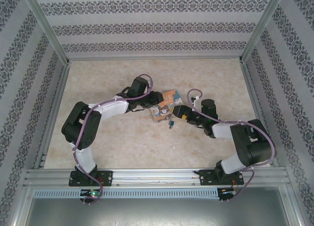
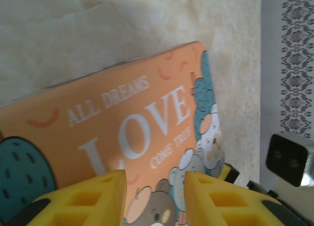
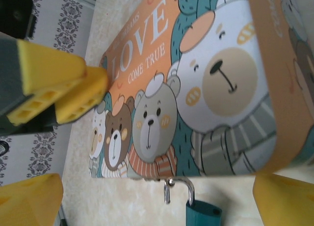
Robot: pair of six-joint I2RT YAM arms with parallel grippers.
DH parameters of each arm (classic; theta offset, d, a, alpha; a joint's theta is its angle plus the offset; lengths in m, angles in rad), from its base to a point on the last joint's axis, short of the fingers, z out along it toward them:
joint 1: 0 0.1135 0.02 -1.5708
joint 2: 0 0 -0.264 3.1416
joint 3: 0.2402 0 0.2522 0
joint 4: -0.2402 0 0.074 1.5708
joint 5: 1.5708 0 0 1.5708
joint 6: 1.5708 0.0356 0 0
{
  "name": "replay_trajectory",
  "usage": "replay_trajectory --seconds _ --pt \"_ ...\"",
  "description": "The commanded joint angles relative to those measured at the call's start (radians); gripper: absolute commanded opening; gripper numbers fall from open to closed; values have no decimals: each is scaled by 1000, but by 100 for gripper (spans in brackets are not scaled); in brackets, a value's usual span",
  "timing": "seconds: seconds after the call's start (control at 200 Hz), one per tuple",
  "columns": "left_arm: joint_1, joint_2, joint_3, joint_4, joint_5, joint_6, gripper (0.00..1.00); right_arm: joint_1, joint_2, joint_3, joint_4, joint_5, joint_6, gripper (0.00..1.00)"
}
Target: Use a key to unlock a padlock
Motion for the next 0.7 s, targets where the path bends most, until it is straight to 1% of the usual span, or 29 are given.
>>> replay_trajectory --seconds 0.0,0.095,0.255,0.36,0.465,0.555,0.59,0.645,0.695 --pt "16 -6 8 -85 19 21 35 1 29 42 53 6 -27 98" --pt "17 -17 -15 -108 5 36 35 1 53 59 71 14 -32 98" --pt "20 -35 -60 -98 9 30 35 6 105 107 86 5 -58 98" --pt "23 -46 -81 -80 11 18 35 4 127 126 86 12 -41 98" --pt "25 -63 -92 -66 10 13 35 4 91 92 106 45 -34 99" --pt "26 -71 -95 -61 13 10 35 0 42 55 93 55 -54 98" --pt "26 -74 -95 -61 13 10 35 -2 22 40 62 54 -62 97" --pt "26 -76 -95 -59 12 8 35 -11 -5 17 50 44 -73 94" --pt "27 -76 -96 -58 13 7 35 -18 -27 -3 37 28 -84 90"
